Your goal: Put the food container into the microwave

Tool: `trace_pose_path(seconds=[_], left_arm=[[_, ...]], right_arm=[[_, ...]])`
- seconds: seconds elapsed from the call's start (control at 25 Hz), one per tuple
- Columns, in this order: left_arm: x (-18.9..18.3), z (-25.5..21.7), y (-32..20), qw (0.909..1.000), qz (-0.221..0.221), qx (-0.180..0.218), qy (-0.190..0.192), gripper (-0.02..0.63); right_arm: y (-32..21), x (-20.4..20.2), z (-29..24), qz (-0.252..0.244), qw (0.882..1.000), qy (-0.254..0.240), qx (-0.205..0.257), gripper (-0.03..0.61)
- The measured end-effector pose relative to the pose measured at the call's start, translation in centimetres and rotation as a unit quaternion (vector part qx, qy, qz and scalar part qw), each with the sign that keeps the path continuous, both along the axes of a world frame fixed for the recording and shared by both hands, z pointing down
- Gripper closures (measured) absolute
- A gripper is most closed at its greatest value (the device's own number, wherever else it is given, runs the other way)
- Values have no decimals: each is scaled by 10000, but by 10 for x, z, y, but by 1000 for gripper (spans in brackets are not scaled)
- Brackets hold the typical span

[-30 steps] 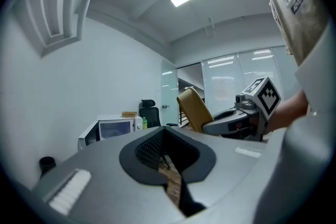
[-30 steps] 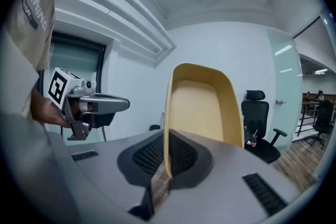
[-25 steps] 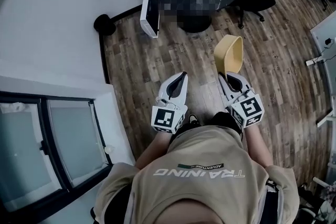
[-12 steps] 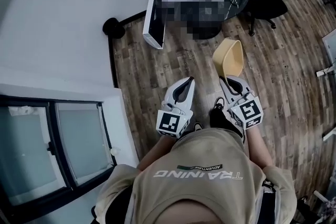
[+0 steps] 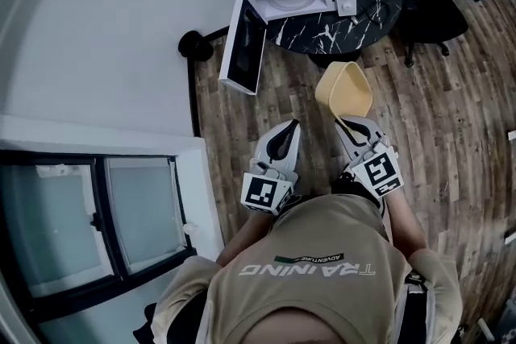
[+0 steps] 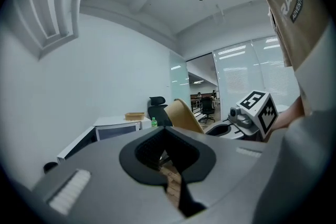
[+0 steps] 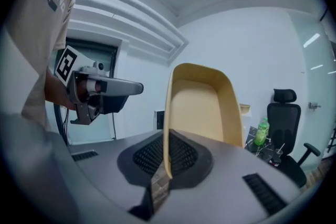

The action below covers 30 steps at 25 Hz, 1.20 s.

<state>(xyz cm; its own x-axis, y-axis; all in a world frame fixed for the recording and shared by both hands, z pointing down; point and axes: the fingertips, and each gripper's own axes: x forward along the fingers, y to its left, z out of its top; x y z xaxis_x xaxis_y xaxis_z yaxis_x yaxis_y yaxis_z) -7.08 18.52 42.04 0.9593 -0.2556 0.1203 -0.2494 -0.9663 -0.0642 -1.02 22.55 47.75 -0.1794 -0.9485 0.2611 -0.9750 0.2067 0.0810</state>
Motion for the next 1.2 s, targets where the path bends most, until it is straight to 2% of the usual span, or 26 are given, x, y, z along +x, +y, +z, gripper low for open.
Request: trace_pose_path(seconds=[0.2,0.4,0.6,0.8,0.96,1.08,1.2], left_arm=[[20,10,-13,9993,-273,-221,-159,623],[33,13,-34,9988,-345,-218,-255,623],[47,24,-68,9986,-362,-281,-274,623],[80,31,-101,9991,-85,-399,-119,624],[101,15,-134,9993,268,-237,125,623],[111,16,-164,9989,448,-91,113,623],[121,25,-195,9985,494,-215,120,623]], right_arm=[[-16,19,23,-372,9988,271,-158,566],[-30,34,32,-427,9983,-313,-257,566],[-60,58,36,-252,9987,-363,-264,566],[-86,71,32,-156,9991,-118,-388,566],[-115,77,17,26,9990,38,-446,566],[-145,83,12,155,9986,87,-495,566],[-176,82,9,151,9981,161,-581,566]])
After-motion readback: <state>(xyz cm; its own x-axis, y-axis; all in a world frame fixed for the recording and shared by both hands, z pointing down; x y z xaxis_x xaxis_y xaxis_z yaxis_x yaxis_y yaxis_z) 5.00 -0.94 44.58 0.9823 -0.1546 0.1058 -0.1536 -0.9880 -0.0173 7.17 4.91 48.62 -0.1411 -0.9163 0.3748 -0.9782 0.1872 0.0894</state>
